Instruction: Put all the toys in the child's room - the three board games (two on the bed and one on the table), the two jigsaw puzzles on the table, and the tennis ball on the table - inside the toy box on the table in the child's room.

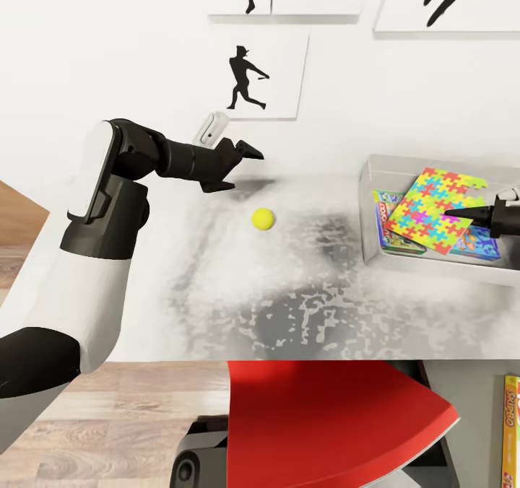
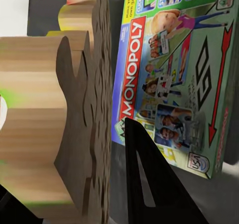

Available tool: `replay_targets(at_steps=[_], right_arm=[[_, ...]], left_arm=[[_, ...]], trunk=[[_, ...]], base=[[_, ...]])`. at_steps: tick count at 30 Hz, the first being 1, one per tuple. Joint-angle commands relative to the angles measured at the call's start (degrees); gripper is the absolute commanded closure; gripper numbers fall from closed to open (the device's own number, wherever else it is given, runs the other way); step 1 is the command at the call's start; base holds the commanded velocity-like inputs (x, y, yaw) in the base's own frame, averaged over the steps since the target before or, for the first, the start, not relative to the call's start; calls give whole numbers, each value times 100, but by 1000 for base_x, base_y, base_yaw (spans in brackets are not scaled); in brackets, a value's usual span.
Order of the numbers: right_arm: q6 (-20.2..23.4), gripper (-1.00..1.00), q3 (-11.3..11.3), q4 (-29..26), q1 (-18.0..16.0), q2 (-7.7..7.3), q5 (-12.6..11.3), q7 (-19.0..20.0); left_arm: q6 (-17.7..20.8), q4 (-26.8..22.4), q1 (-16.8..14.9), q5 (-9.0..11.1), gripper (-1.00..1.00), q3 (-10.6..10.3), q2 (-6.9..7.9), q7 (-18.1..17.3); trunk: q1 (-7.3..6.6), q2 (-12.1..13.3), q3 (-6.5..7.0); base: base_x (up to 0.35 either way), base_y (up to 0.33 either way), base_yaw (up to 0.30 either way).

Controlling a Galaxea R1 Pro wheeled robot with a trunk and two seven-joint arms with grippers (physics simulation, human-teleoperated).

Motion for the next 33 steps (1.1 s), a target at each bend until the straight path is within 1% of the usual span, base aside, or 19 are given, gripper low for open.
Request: replay_targets(at_steps=[1,10,24,25,33], right_arm=[[62,100,-36,0,-6,3,55,44],[62,100,-36,5,-5,2,40,44],[62,100,-47,9,-5,43,25,38],[62,-100,-48,9,-5,45,23,38],[65,-100,-60,9,-5,52,12,36]], left_arm=[[16,-1,-5,47,-100,5,-3,58],[16,-1,-5,43,-100,0,-3,60],[16,-1,-5,42,-100,-4,-7,61],[16,-1,-5,42,-100,-2,-5,61],[16,-1,-5,42,-100,-4,-5,61]], trunk=[[3,-10,-9],[3,-10,-14],[3,-10,-15],[3,-10,-15],[3,-10,-15]], base=[[0,0,0],[0,0,0],[0,0,0],[0,0,0],[0,0,0]])
